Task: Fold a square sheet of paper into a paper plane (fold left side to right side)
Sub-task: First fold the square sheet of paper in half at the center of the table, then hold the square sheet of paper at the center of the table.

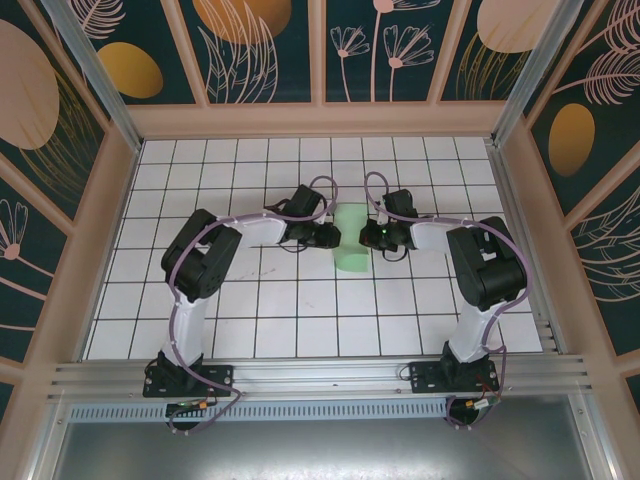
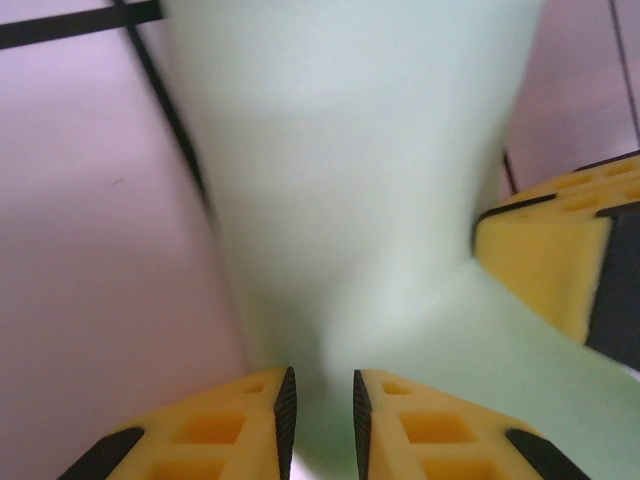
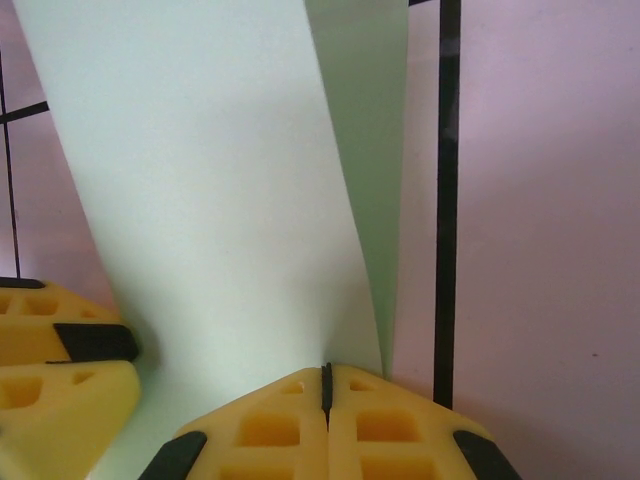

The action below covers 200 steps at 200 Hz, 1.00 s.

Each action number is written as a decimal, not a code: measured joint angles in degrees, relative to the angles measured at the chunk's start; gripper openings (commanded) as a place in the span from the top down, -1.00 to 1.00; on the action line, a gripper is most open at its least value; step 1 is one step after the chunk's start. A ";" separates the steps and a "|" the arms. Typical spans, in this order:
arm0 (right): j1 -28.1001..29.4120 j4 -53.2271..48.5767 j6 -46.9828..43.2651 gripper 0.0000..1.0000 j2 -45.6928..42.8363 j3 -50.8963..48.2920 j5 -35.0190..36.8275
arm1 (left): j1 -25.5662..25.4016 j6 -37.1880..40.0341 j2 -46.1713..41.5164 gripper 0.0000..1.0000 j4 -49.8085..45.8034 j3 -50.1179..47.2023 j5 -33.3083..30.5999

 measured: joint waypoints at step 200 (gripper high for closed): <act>0.07 -0.02 -0.02 0.98 0.00 0.02 0.00 | -1.81 -1.25 4.55 0.52 3.50 3.89 6.49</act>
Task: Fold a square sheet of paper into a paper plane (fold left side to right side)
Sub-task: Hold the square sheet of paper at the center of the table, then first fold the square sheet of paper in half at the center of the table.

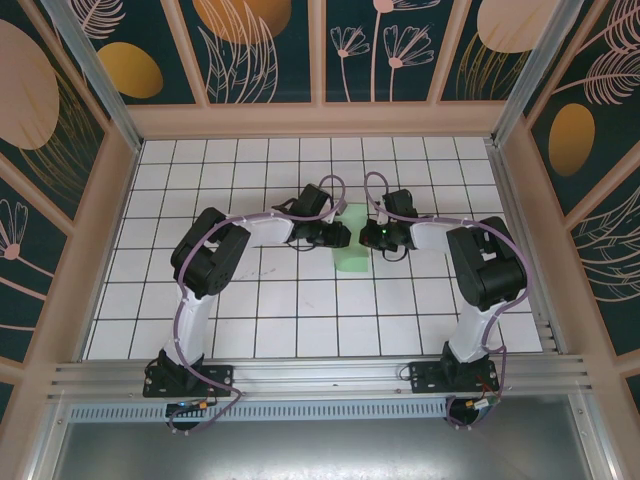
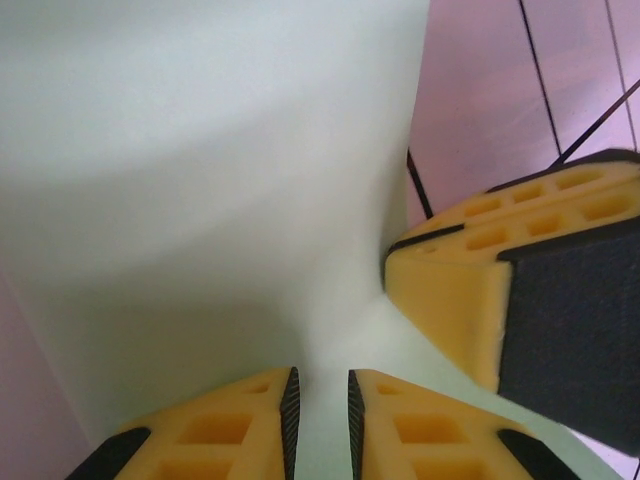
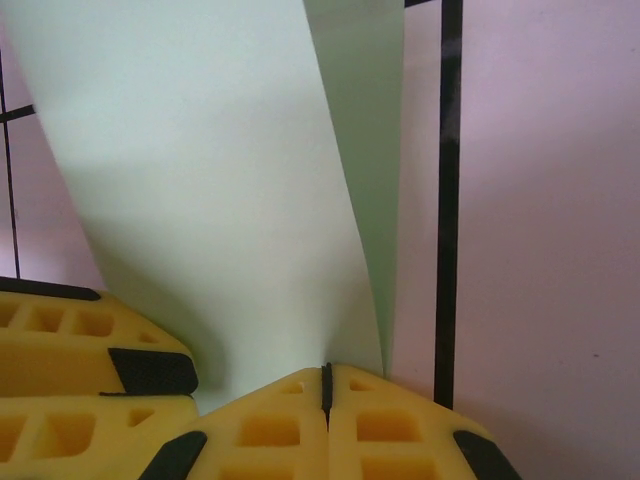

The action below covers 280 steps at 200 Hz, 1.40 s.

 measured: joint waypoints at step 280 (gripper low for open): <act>0.04 1.16 1.62 0.99 8.48 9.60 -5.88 | -0.92 4.92 -4.04 0.57 3.74 -7.13 -1.97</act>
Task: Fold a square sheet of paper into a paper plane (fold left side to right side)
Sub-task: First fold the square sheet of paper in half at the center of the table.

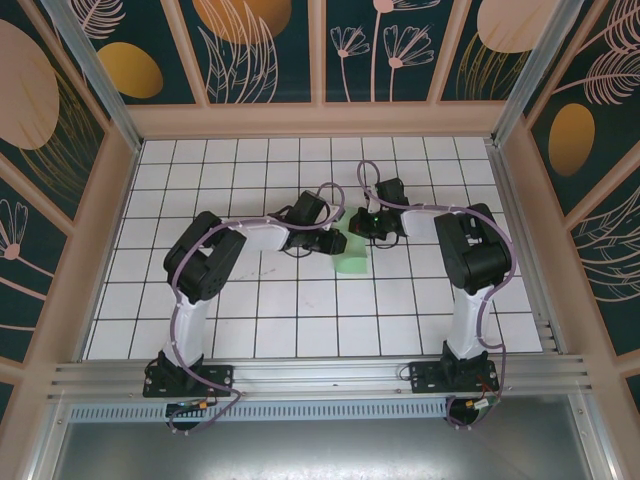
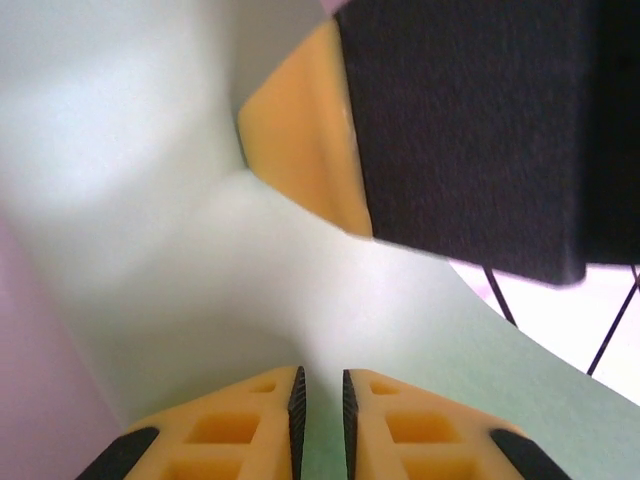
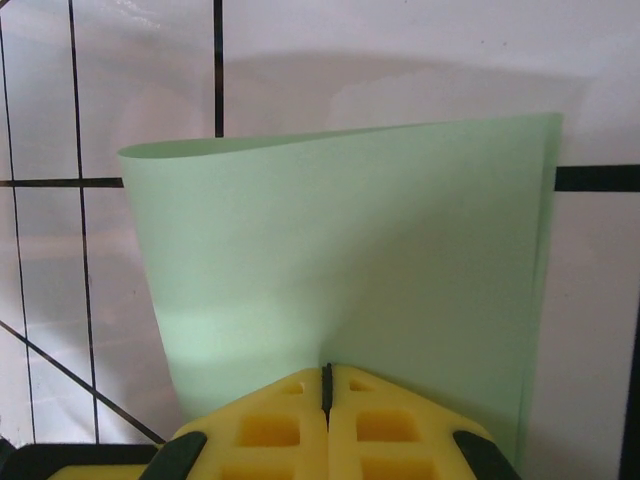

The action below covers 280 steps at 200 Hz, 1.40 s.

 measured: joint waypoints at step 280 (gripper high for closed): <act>0.22 -0.59 0.11 0.99 -0.02 0.02 -0.35 | -2.27 -1.62 -3.02 0.60 0.42 -4.13 3.72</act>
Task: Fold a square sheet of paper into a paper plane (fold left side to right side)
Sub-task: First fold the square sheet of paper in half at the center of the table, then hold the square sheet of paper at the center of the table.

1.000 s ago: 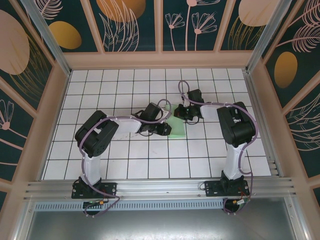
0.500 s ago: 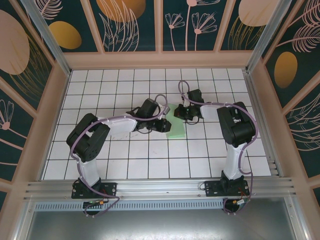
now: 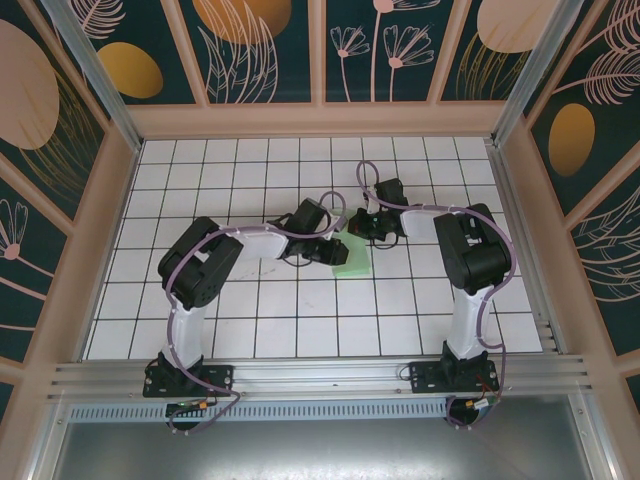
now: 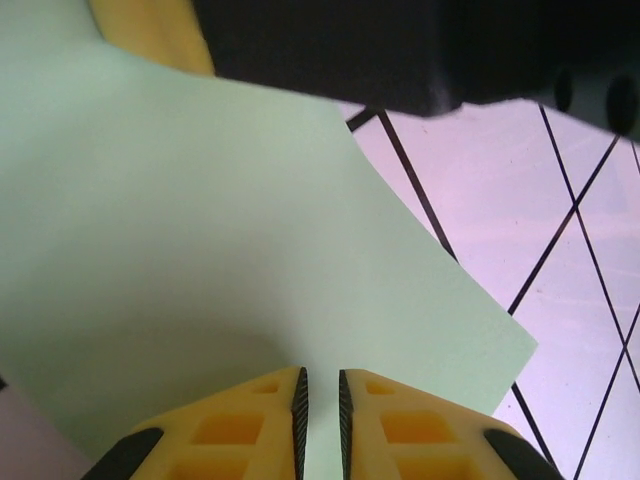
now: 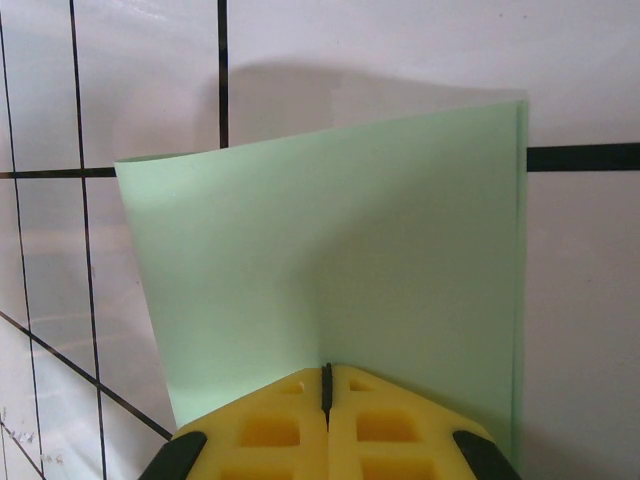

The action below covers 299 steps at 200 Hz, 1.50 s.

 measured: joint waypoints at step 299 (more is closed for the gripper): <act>0.37 -1.09 -0.42 0.99 -0.37 0.24 1.29 | 5.14 -0.63 1.64 0.66 -0.39 7.21 2.62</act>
